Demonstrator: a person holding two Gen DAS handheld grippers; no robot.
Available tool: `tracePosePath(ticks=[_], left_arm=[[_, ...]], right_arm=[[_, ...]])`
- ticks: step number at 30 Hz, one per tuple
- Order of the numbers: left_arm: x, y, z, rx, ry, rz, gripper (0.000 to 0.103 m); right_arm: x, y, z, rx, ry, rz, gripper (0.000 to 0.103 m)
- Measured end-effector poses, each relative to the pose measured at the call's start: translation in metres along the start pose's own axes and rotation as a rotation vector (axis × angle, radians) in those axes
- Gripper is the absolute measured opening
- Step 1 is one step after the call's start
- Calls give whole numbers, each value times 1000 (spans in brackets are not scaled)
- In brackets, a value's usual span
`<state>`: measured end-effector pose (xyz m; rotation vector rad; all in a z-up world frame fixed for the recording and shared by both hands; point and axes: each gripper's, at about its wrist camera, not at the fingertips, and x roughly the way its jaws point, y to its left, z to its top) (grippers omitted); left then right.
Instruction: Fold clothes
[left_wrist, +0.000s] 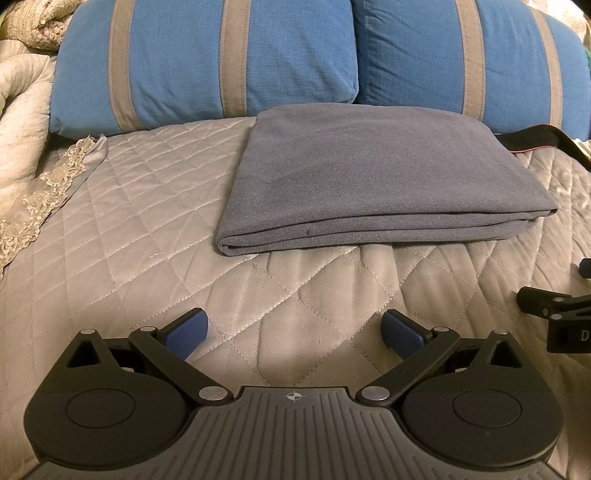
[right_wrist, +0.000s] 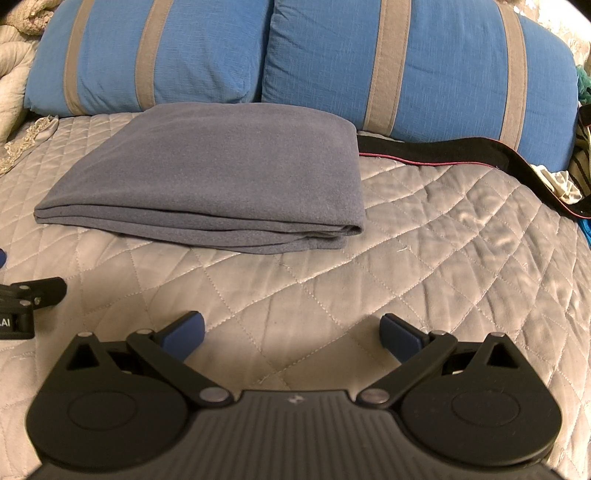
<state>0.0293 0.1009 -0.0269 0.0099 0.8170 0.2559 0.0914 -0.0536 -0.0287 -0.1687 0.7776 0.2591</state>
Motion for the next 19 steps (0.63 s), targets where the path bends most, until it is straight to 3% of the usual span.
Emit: tracePosePath(ticks=[19], left_arm=[[-1, 1, -1, -1, -3, 4, 103]], right_arm=[[0, 0, 0, -4, -4, -2, 103]])
